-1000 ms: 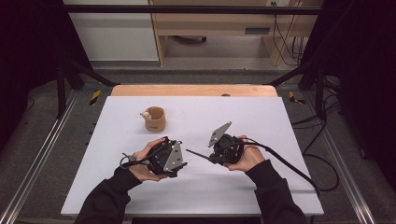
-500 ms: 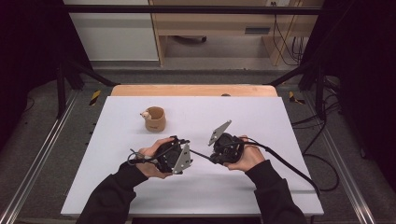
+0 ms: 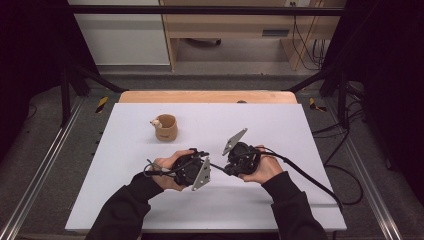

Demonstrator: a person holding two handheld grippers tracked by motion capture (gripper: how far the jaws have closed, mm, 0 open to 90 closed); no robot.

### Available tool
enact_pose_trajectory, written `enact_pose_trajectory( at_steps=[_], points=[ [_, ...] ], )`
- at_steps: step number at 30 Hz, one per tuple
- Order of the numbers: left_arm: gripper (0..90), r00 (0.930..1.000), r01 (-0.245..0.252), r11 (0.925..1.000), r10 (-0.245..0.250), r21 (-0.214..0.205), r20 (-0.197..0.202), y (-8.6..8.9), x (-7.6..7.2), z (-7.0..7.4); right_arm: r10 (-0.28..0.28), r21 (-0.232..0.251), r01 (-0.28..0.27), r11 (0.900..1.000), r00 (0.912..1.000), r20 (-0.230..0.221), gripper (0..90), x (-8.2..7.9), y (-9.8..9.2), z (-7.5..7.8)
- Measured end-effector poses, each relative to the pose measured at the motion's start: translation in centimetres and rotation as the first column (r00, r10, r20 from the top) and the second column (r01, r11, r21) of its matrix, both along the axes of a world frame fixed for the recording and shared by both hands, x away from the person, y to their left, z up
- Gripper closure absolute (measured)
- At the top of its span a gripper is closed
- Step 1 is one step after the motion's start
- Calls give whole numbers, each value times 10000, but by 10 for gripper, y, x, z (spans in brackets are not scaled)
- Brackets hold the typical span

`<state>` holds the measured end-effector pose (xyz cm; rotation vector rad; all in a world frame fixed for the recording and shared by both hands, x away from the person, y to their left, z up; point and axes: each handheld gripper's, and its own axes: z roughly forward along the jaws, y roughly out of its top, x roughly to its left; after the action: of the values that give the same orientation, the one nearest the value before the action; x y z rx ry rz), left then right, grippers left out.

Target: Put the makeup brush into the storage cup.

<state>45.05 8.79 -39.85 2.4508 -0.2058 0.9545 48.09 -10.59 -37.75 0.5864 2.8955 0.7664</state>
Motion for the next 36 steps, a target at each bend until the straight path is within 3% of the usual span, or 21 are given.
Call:
enact_pose_trajectory(
  at_steps=[10,19,36],
  points=[
    [538,9987,480,9986,-483,216,157,-6,2,-4,-82,-77,81,9999,9999,-147,833,1,1,0],
    [629,9933,1096,9925,-1114,542,307,-16,2,-8,-215,-31,214,9998,9993,-301,833,2,2,-1],
    [745,9871,1379,9845,-1456,1082,666,-27,-1,-16,-272,17,273,9996,9989,-381,833,2,2,-1]
  ],
)
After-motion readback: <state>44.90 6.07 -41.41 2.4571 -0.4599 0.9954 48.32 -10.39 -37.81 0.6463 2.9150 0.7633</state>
